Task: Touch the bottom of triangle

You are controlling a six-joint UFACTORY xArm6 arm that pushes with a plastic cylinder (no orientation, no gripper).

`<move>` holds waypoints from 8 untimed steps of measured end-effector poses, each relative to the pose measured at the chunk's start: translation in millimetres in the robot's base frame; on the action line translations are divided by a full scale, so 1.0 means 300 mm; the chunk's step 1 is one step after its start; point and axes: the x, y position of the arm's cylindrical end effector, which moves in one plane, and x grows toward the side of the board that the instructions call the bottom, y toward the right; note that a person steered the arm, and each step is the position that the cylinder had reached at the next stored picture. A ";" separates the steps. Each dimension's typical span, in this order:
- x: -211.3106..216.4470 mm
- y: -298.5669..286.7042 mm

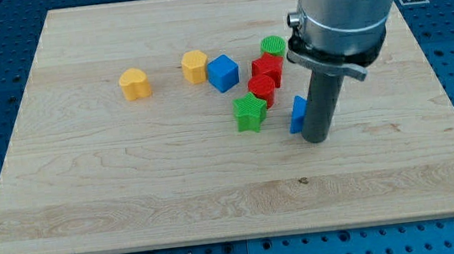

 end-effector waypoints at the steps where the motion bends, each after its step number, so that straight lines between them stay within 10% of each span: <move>1: -0.045 0.000; 3: 0.130 -0.004; 8: 0.049 -0.071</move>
